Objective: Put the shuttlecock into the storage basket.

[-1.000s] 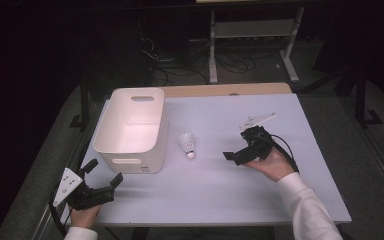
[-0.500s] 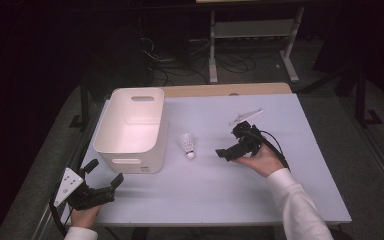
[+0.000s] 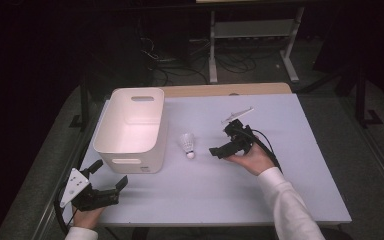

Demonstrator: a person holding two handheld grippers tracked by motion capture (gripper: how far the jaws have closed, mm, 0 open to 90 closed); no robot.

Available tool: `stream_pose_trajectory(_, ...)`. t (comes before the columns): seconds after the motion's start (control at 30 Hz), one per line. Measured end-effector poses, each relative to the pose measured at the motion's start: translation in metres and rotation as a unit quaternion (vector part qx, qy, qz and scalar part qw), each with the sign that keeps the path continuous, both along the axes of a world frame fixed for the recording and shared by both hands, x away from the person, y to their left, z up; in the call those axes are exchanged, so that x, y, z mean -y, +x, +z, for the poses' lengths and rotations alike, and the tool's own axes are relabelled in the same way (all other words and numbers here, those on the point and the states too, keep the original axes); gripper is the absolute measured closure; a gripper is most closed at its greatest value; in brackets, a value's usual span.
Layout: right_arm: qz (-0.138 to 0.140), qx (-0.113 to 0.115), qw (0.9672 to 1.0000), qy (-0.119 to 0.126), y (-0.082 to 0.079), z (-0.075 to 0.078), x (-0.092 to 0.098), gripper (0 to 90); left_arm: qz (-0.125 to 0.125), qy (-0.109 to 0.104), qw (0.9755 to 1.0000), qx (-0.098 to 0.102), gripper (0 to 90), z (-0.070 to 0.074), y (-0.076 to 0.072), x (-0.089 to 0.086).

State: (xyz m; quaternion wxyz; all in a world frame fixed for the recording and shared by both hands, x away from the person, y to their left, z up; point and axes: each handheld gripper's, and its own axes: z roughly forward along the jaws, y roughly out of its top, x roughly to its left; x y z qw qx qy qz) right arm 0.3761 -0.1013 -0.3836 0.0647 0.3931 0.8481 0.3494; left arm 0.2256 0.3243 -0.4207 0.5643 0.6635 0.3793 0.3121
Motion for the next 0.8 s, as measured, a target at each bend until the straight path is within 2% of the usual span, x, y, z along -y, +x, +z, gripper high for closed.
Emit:
stream_pose_trajectory(0.17, -0.012, -0.011, 0.9998, 0.009, 0.004, 0.000, -0.007, 0.0, 0.007, -0.011, 0.9999, -0.002, 0.0, 0.000, 0.000, -0.003)
stream_pose_trajectory(0.5, -0.018, -0.021, 0.9995, 0.016, 0.007, -0.004, -0.017, 0.0, 0.008, -0.018, 0.9998, -0.001, 0.0, 0.000, 0.000, -0.004)
stream_pose_trajectory(0.8, -0.016, -0.026, 0.9994, 0.019, 0.008, -0.007, -0.026, 0.0, 0.005, -0.012, 0.9999, 0.000, 0.0, 0.000, 0.000, -0.004)
